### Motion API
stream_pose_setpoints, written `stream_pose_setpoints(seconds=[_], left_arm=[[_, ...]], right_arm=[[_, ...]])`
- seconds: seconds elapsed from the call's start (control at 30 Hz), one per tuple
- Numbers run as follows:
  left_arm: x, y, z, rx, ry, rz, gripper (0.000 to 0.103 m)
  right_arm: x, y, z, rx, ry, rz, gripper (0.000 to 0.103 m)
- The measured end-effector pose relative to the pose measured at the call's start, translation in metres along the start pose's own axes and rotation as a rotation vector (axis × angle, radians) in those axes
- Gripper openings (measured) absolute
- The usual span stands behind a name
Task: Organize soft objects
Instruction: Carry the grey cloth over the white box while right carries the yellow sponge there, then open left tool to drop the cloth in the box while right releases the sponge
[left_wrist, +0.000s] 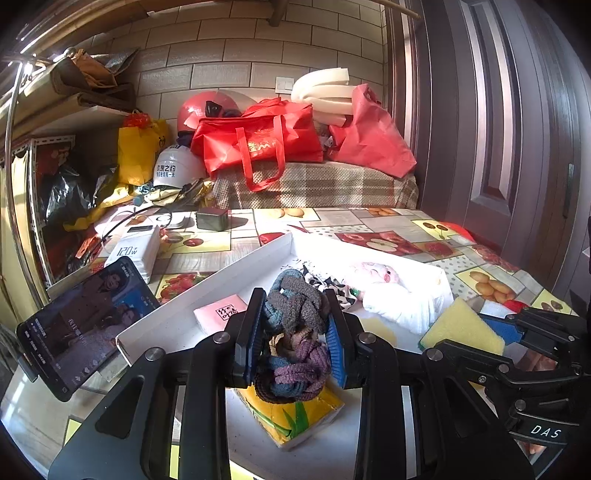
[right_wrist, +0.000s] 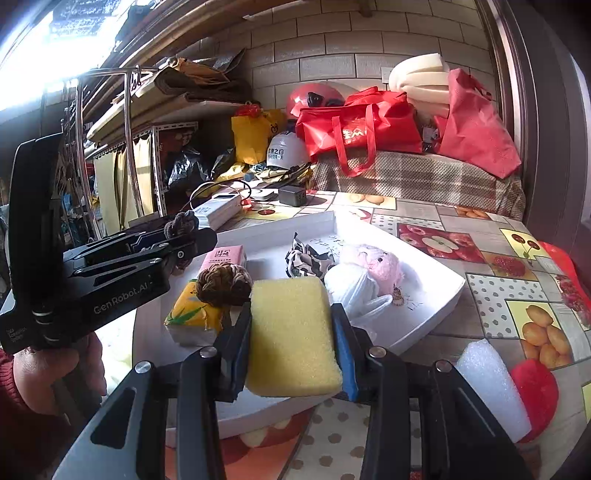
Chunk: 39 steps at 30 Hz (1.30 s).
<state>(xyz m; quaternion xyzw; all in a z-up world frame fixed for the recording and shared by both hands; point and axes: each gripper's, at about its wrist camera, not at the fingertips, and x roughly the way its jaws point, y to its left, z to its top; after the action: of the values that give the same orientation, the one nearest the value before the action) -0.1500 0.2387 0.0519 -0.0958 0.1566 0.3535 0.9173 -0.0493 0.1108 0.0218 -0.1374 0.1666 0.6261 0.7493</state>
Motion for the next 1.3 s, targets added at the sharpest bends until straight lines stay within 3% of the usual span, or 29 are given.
stream_pose_setpoints(seconds=[0.27, 0.6, 0.8, 0.9, 0.93, 1.03, 1.07, 1.1, 1.2, 1.3], left_arm=[[0.024, 0.005, 0.009, 0.004, 0.011, 0.032, 0.030], [0.025, 0.008, 0.013, 0.007, -0.060, 0.089, 0.030], [0.033, 0.011, 0.015, -0.005, -0.028, 0.073, 0.032], [0.037, 0.013, 0.016, -0.019, -0.004, 0.065, 0.050], [0.037, 0.014, 0.016, -0.022, -0.004, 0.067, 0.070], [0.034, 0.020, 0.015, -0.060, -0.022, 0.087, 0.090], [0.035, 0.023, 0.015, -0.074, -0.018, 0.096, 0.101], [0.035, 0.025, 0.015, -0.086, -0.016, 0.103, 0.103], [0.033, 0.026, 0.015, -0.093, -0.022, 0.103, 0.103], [0.028, 0.022, 0.014, -0.074, -0.049, 0.114, 0.103]], right_arm=[[0.029, 0.004, 0.012, -0.007, 0.042, 0.000, 0.040], [0.052, -0.014, 0.028, 0.053, 0.016, -0.069, 0.040], [0.059, -0.019, 0.031, 0.067, 0.034, -0.074, 0.041], [0.059, -0.023, 0.031, 0.091, 0.034, -0.074, 0.044], [0.059, -0.024, 0.031, 0.095, 0.036, -0.077, 0.053], [0.059, -0.026, 0.030, 0.110, 0.037, -0.116, 0.085], [0.058, -0.026, 0.030, 0.112, 0.033, -0.117, 0.085], [0.058, -0.025, 0.030, 0.110, 0.028, -0.118, 0.085], [0.056, -0.022, 0.030, 0.091, 0.019, -0.130, 0.103], [0.054, -0.019, 0.030, 0.076, 0.007, -0.139, 0.103]])
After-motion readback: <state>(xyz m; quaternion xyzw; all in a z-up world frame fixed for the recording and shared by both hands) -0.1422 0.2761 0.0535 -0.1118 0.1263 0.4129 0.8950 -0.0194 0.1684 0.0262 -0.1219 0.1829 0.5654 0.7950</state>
